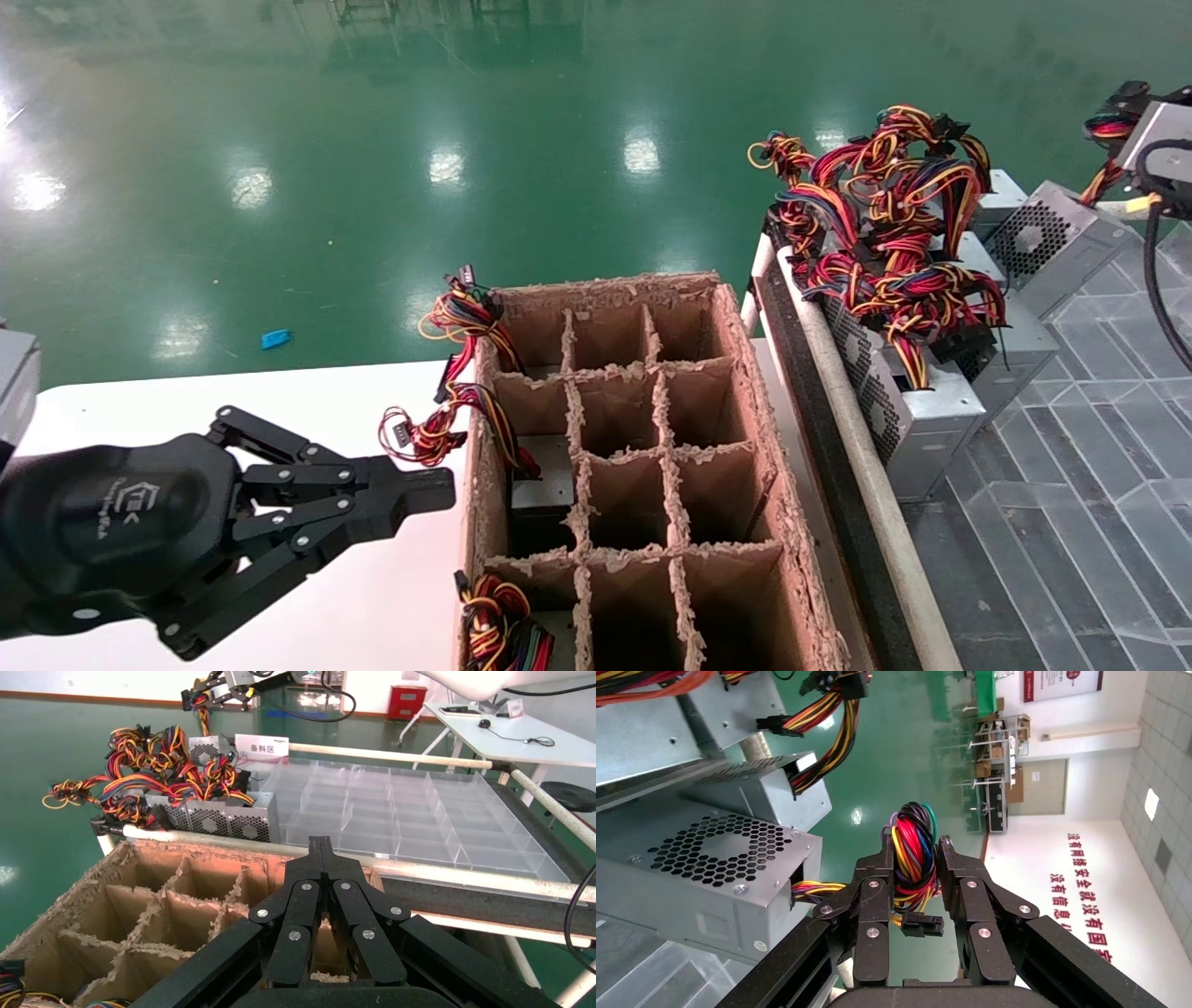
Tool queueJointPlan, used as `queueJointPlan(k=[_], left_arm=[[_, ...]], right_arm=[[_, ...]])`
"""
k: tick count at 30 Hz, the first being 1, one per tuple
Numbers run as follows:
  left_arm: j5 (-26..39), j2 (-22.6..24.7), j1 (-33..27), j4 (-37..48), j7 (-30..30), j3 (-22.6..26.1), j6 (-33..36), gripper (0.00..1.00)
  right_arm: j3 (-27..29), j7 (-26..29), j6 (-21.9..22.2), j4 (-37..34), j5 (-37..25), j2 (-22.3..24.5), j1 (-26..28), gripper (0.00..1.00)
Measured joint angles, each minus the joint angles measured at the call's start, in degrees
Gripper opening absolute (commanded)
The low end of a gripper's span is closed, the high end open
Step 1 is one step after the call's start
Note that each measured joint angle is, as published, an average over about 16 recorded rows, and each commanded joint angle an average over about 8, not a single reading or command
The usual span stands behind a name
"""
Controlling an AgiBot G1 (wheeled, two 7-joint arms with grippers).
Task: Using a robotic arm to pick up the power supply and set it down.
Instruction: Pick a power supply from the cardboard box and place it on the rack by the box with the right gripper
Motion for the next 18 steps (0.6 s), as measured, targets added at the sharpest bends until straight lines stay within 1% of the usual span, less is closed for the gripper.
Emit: queueJointPlan(k=[5, 10, 18], left_arm=[[0.0, 0.0, 0.0, 0.0, 0.0, 0.0, 0.0, 0.0], [0.0, 0.0, 0.0, 0.0, 0.0, 0.0, 0.0, 0.0], [0.0, 0.0, 0.0, 0.0, 0.0, 0.0, 0.0, 0.0]], right_arm=[[0.2, -2.9, -0.6, -2.5, 1.4, -0.9, 1.0, 0.0], [0.4, -5.3, -1.4, -3.6, 2.7, -1.7, 1.3, 0.0], [0.3, -7.3, -2.3, -3.7, 3.9, -2.9, 0.5, 0.0]])
